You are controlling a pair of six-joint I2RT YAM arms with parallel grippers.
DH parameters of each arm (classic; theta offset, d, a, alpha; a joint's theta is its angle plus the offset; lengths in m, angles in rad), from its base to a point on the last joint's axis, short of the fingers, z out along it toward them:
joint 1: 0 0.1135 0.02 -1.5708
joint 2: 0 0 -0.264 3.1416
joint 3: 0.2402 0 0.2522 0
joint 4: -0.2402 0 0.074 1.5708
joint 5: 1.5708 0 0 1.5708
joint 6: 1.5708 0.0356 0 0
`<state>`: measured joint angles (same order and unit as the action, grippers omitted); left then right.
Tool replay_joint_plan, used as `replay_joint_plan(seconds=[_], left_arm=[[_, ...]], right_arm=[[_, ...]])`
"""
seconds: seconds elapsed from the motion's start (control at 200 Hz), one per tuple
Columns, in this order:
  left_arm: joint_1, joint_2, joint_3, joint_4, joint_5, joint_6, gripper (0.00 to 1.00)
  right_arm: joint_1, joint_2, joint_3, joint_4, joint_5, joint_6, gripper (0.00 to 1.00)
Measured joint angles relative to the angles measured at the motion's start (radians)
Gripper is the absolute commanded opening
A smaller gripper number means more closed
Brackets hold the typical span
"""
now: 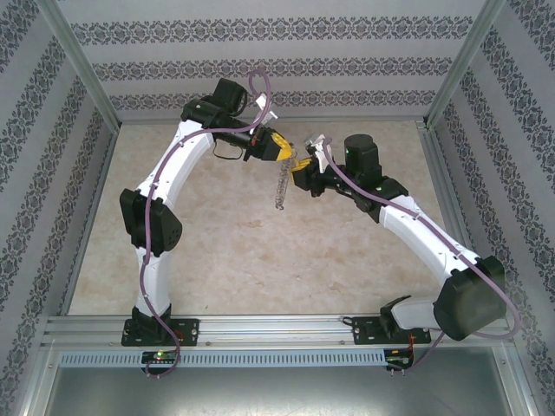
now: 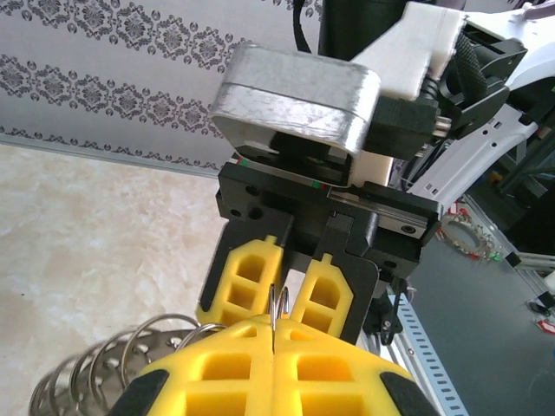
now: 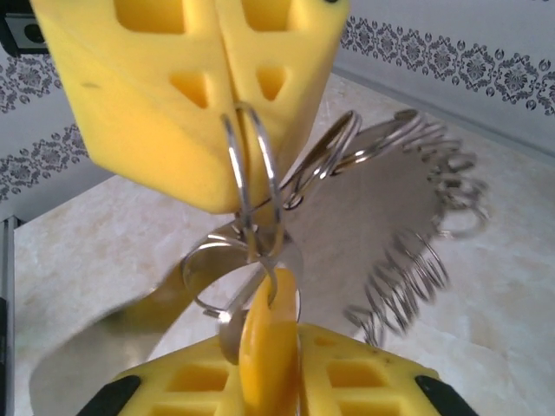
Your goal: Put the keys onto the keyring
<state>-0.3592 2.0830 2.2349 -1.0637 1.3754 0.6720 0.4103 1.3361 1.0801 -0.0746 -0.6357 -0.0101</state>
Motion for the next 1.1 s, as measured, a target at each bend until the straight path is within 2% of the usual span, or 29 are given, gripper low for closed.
replay_joint_plan(seconds=[0.065, 0.395, 1.104], left_arm=[[0.000, -0.001, -0.002, 0.009, -0.008, -0.008, 0.00], [0.000, -0.009, -0.032, 0.063, -0.026, -0.045, 0.00], [-0.014, -0.020, -0.032, 0.067, -0.045, -0.049, 0.00]], right_arm=[[-0.001, 0.000, 0.000, -0.003, 0.001, 0.000, 0.00], [-0.016, 0.000, 0.024, -0.051, -0.008, -0.016, 0.00], [-0.061, 0.015, 0.124, -0.133, -0.077, -0.028, 0.00]])
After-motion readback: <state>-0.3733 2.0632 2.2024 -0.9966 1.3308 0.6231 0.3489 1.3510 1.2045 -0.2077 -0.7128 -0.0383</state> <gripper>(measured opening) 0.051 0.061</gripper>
